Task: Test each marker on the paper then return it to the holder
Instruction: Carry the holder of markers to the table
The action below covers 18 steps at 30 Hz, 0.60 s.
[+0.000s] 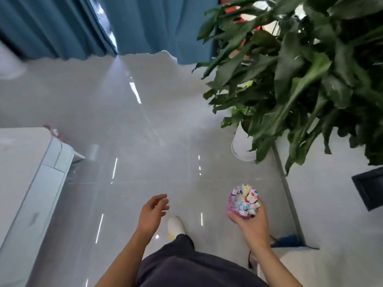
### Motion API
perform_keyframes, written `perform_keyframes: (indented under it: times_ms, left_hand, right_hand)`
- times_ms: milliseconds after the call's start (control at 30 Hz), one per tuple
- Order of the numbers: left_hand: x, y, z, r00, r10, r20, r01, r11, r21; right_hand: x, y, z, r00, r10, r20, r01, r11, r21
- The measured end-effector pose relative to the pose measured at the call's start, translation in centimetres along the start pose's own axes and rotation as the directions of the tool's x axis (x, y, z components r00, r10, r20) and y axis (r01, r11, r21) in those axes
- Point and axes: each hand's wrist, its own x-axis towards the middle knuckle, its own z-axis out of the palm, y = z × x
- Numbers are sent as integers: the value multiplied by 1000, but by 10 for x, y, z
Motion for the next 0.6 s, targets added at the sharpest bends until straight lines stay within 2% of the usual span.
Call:
perform_keyframes:
  times_ms: [433, 600]
  left_hand:
    - [105, 41, -97, 991, 14, -136, -21, 998, -52]
    - [138, 61, -120, 979, 7, -203, -30, 994, -109]
  right_hand:
    - [84, -102, 165, 982, -148, 119, 146, 989, 26]
    - [111, -134, 209, 973, -145, 179, 142, 989, 25]
